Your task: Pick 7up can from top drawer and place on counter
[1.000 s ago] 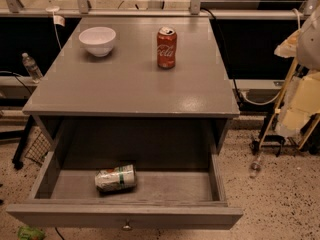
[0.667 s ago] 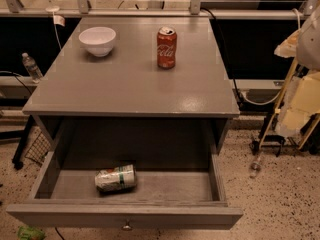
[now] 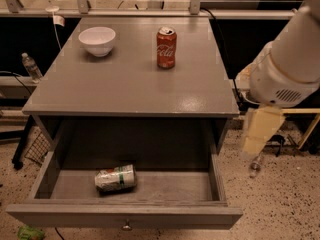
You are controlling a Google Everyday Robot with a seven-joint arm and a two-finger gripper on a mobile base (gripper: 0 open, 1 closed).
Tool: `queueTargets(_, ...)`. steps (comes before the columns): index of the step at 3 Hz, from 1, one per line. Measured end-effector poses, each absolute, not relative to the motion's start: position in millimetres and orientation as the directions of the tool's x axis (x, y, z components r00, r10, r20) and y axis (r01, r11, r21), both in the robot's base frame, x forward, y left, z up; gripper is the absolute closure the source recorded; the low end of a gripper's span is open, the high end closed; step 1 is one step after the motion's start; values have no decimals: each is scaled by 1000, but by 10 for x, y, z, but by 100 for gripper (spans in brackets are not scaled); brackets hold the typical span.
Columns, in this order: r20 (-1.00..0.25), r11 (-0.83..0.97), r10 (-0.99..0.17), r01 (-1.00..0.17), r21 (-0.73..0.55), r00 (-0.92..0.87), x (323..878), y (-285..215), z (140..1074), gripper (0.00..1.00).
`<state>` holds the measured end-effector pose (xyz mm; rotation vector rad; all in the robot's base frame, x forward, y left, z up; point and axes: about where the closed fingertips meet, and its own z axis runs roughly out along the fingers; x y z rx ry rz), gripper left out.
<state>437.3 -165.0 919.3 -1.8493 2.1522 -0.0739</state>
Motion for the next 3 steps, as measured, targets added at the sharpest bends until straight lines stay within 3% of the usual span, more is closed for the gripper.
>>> queueTargets(1,-193,90,-980,-982,-166,-57,4241,-1187,8465,0)
queueTargets(3,-214,17,-977,-992,-121,9,4260,-910,8241,0)
